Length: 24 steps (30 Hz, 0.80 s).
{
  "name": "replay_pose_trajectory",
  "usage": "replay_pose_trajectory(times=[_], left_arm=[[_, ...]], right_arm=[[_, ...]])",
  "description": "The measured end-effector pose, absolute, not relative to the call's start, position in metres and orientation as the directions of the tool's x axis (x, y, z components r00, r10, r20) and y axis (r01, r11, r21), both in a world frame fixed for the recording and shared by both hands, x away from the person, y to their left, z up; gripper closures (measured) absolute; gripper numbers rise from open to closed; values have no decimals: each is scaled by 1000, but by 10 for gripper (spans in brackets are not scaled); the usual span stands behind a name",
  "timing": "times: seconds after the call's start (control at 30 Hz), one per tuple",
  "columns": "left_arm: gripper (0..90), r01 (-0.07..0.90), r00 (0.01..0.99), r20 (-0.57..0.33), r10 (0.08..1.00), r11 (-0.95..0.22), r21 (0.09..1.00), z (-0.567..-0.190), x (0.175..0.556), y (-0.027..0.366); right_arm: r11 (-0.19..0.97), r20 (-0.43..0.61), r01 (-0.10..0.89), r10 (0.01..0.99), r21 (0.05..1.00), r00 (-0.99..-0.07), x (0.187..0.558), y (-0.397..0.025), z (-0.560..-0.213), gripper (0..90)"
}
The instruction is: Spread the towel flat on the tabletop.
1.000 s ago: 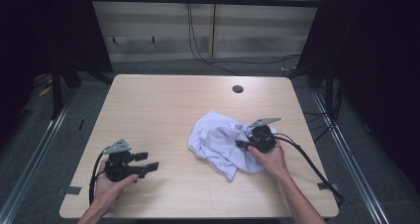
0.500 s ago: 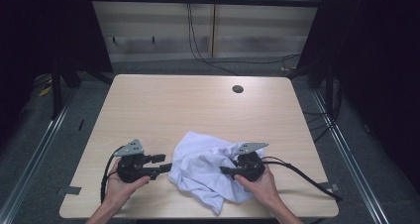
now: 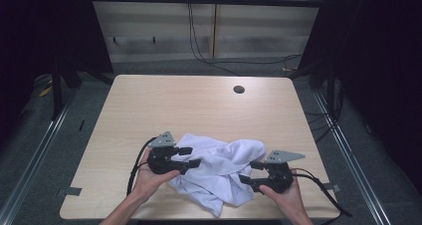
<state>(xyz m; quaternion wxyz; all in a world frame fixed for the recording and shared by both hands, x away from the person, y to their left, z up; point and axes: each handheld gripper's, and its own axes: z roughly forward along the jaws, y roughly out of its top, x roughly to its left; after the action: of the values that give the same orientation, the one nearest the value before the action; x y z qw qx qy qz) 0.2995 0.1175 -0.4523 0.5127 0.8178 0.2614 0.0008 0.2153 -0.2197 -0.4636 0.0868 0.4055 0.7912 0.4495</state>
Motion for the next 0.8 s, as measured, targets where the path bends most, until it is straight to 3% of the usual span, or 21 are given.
replay_pose_trajectory(times=[0.13,0.2,0.3,0.4,0.5,0.63,0.8], left_arm=[[461,417,876,-262,404,-367,831,-455,305,100],[554,404,885,-237,401,-410,818,-456,306,91],[686,406,890,-235,391,-444,799,-463,310,83],[819,417,885,-246,396,-434,799,-465,313,85],[845,415,882,-251,399,-405,815,-461,314,92],[853,432,856,-291,426,-282,857,-443,315,115],[854,419,838,-294,459,-197,886,-424,319,144]], right_arm=[[293,216,565,715,771,-665,196,-214,-471,371],[327,170,544,719,773,-674,202,-207,-472,385],[337,210,571,696,748,-687,223,-199,-479,444],[373,211,600,699,707,-683,235,-191,-491,578],[350,242,620,702,702,-670,239,-194,-491,691],[307,279,645,714,700,-642,244,-203,-487,709],[294,272,638,722,712,-637,246,-211,-483,820]])
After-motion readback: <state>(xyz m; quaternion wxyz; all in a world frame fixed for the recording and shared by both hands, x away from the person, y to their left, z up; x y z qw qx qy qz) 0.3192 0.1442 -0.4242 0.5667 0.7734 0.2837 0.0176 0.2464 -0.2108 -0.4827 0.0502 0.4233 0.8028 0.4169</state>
